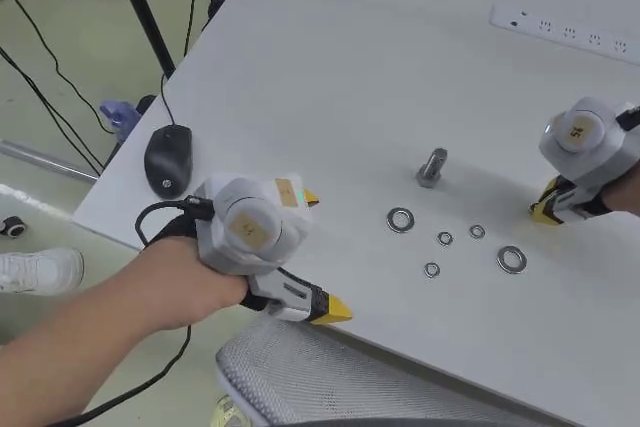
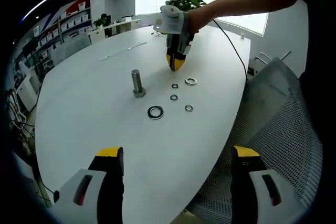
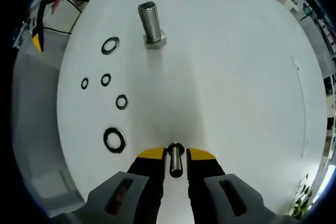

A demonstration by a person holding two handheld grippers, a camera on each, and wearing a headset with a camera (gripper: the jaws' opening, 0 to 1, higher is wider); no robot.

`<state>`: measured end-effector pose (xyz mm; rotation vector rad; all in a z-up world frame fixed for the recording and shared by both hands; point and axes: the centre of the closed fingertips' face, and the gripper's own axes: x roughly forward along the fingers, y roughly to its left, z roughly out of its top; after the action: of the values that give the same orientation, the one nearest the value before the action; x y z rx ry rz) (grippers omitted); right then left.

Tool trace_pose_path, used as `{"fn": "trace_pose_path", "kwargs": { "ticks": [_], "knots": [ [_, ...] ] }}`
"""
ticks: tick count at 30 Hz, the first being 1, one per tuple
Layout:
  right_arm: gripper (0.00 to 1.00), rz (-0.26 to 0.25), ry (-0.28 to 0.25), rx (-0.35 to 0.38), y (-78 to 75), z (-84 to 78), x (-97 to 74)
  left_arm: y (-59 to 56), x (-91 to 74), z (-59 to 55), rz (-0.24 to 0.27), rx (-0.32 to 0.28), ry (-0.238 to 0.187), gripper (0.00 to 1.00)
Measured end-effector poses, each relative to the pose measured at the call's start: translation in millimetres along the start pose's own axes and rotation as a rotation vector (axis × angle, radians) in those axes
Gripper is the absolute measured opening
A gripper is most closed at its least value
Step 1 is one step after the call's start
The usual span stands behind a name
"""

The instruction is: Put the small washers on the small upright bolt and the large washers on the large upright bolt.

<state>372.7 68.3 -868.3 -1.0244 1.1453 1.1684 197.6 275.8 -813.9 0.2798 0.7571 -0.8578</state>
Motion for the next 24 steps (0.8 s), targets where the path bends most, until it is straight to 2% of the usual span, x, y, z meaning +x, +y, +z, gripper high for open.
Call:
{"fn": "trace_pose_path", "kwargs": {
  "ticks": [4, 16, 18, 20, 22, 24],
  "knots": [
    [0.2, 0.014, -0.011, 0.01, 2.1, 2.2, -1.9, -0.4, -1.0, -0.3, 0.003, 0.0, -0.001, 0.84],
    [0.28, 0.0, -0.04, -0.016, 2.3, 13.9, -17.7, -3.2, -5.3, 1.3, 0.01, 0.006, -0.011, 0.84],
    [0.28, 0.004, -0.05, -0.021, 4.7, 18.0, -20.3, -3.1, -7.3, 4.2, 0.019, 0.02, -0.027, 0.85],
    [0.29, -0.001, -0.058, -0.037, 7.0, 22.1, -22.7, -4.0, -8.6, 4.3, 0.018, 0.012, -0.024, 0.84],
    [0.28, -0.016, -0.09, -0.073, 7.7, 31.0, -26.8, -3.9, -10.7, 4.7, 0.022, 0.014, -0.024, 0.84],
    [0.29, -0.018, -0.094, -0.075, 10.8, 35.6, -31.1, -2.3, -15.2, 9.8, 0.028, 0.003, -0.042, 0.85]
  ]
}}
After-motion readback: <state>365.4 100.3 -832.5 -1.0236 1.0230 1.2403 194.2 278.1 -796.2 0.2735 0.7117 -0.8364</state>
